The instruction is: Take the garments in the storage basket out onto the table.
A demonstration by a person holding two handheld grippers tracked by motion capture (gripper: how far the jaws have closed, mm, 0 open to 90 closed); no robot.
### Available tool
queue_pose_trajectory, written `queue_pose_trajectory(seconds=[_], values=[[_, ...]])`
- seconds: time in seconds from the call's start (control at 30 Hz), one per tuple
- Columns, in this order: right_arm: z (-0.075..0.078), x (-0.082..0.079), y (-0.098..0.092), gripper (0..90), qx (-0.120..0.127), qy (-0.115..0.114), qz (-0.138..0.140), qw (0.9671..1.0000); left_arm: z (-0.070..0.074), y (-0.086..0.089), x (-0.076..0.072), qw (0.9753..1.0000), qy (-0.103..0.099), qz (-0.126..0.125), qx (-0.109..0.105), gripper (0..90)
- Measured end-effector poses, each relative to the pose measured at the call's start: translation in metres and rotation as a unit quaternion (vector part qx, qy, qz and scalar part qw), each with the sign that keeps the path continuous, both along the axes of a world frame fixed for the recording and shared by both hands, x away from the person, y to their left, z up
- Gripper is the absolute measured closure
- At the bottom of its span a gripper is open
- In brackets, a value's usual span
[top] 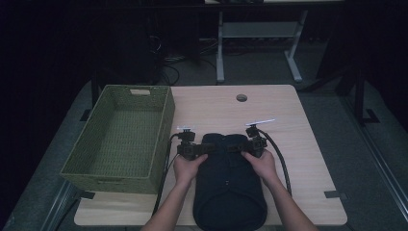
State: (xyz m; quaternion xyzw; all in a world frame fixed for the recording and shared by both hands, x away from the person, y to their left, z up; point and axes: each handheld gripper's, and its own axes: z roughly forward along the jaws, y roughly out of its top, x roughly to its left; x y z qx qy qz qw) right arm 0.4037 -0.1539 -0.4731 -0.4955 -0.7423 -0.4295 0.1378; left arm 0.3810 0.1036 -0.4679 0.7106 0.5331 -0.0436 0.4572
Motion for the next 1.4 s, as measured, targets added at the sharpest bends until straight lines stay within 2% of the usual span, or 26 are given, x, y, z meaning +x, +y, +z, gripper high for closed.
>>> queue_pose_trajectory(seconds=[0.17, 0.37, 0.5, 0.53, 0.73, 0.8, 0.93, 1.03, 1.1, 1.4], values=[[-0.003, -0.003, -0.001, 82.6, -0.002, -0.001, -0.005, 1.0, -0.003, 0.0, -0.004, 1.0, 0.001, 0.001, -0.001, 71.3], [-0.003, -0.006, -0.004, 81.2, -0.001, 0.001, 0.003, 1.0, -0.001, 0.0, -0.008, 1.0, -0.001, -0.005, 0.003, 71.6], [0.005, -0.007, -0.01, 79.1, -0.004, -0.011, 0.009, 0.9999, 0.006, 0.003, -0.009, 0.9998, -0.016, -0.005, -0.01, 70.6], [0.01, -0.008, -0.017, 79.1, -0.001, -0.017, 0.002, 0.9999, 0.01, 0.005, -0.008, 0.9995, -0.023, -0.005, -0.019, 70.1], [0.019, -0.006, -0.039, 77.9, 0.007, -0.027, -0.028, 0.9992, 0.021, 0.006, -0.004, 0.999, -0.038, 0.001, -0.024, 69.4], [0.019, -0.005, -0.048, 76.1, -0.002, -0.022, -0.045, 0.9987, 0.022, 0.008, 0.001, 0.9991, -0.036, 0.009, -0.019, 69.1], [0.013, -0.003, -0.053, 75.0, -0.013, -0.016, -0.047, 0.9987, 0.017, 0.011, 0.005, 0.9994, -0.027, 0.016, -0.016, 68.1], [0.006, -0.001, -0.051, 75.3, -0.025, -0.008, -0.046, 0.9986, 0.011, 0.011, 0.008, 0.9998, -0.015, 0.014, -0.002, 67.9], [0.001, 0.001, -0.051, 75.4, -0.021, -0.004, -0.044, 0.9988, 0.007, 0.011, 0.008, 0.9999, -0.008, 0.015, 0.001, 67.2], [0.014, -0.002, -0.057, 73.0, -0.02, -0.022, -0.051, 0.9982, 0.009, 0.02, 0.013, 0.9991, -0.012, 0.041, -0.005, 67.3]])
